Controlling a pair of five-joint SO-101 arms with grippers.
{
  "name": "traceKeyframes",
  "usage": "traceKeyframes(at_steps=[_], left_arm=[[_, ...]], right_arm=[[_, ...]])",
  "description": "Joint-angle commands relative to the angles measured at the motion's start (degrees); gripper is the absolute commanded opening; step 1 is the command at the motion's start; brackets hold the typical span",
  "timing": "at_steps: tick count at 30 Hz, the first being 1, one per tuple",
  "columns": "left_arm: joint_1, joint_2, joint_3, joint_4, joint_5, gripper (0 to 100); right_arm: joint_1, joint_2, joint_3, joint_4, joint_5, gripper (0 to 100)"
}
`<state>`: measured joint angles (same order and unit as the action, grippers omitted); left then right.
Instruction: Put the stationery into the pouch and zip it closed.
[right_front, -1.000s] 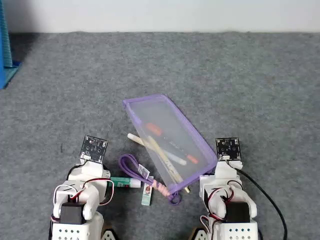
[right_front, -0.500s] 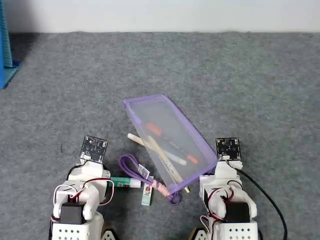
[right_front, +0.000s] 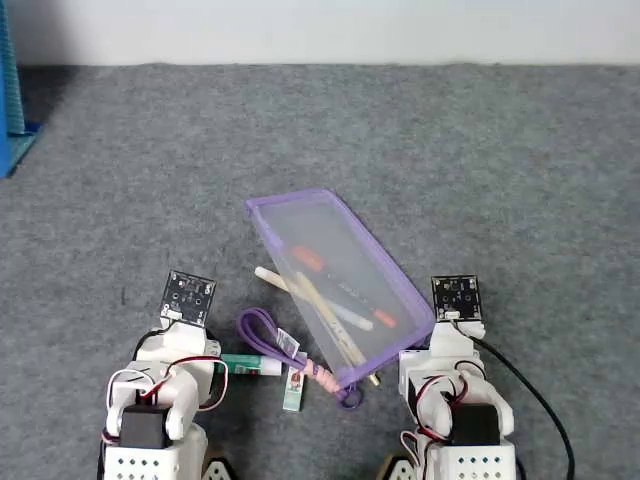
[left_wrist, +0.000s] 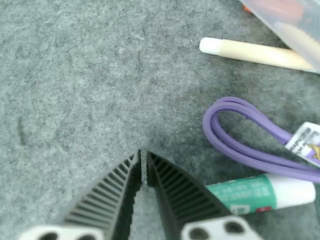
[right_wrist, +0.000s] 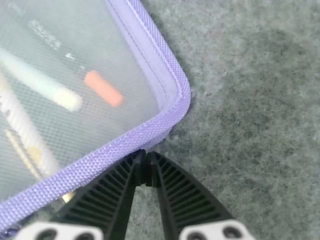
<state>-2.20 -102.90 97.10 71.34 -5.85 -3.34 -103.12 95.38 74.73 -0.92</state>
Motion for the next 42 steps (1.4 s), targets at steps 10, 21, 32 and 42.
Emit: traceKeyframes(at_steps=[10, 21, 32, 42], left_arm=[[0.4, -0.2, -0.7, 0.3, -0.4, 2], [0.4, -0.2, -0.7, 0.3, -0.4, 2], [0.4, -0.2, -0.7, 0.3, -0.4, 2], [0.4, -0.2, -0.7, 0.3, -0.4, 2]], right_arm=[[-0.7, -0.8, 1.1, 0.2, -0.4, 1.2], [-9.5, -0.8, 1.1, 0.2, -0.5, 1.3], [-12.9, -0.8, 0.5, 0.2, 0.2, 1.4], [-15.5, -0.8, -1.6, -1.5, 34.5, 1.2]])
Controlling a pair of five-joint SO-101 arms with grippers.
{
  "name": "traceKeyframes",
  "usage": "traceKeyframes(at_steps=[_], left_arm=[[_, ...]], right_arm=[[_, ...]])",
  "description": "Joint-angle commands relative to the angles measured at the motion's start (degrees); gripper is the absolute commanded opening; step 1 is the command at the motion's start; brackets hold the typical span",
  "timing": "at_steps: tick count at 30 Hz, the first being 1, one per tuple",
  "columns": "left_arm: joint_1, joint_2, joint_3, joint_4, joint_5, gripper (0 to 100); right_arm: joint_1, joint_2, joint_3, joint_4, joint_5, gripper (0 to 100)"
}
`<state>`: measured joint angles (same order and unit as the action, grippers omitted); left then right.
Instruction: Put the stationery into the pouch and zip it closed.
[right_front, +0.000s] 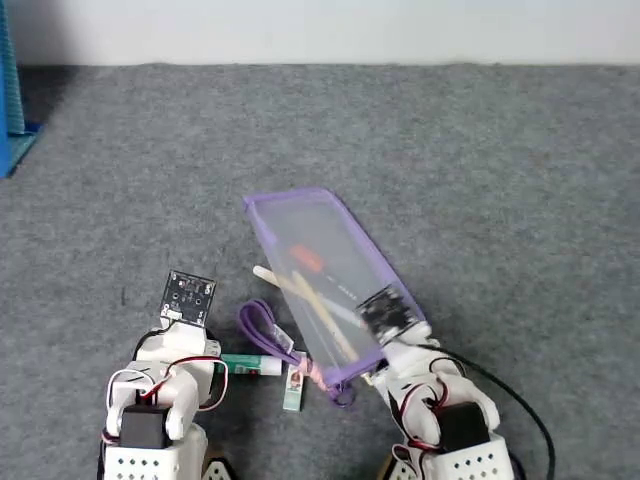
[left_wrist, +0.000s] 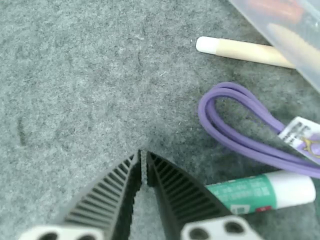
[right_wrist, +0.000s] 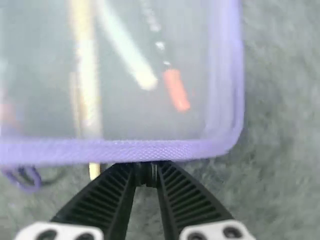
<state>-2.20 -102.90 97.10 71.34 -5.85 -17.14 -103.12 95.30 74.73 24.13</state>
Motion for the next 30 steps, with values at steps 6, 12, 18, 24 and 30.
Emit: traceKeyframes(at_steps=[6, 12, 18, 24, 30], left_arm=[[0.4, -0.2, -0.7, 0.3, -0.4, 2], [0.4, -0.2, -0.7, 0.3, -0.4, 2], [0.4, -0.2, -0.7, 0.3, -0.4, 2], [0.4, -0.2, -0.7, 0.3, -0.4, 2], [0.4, -0.2, -0.7, 0.3, -0.4, 2]], right_arm=[[-2.6, -0.8, -1.3, -15.3, 9.8, 1.1], [-2.9, -0.7, -1.0, -28.9, -3.3, 1.4], [-7.3, -0.3, -1.0, -35.9, -3.9, 1.4], [-7.5, -0.2, -1.1, -39.4, -3.9, 1.4], [-7.5, -0.2, -0.9, -38.9, -3.9, 1.4]])
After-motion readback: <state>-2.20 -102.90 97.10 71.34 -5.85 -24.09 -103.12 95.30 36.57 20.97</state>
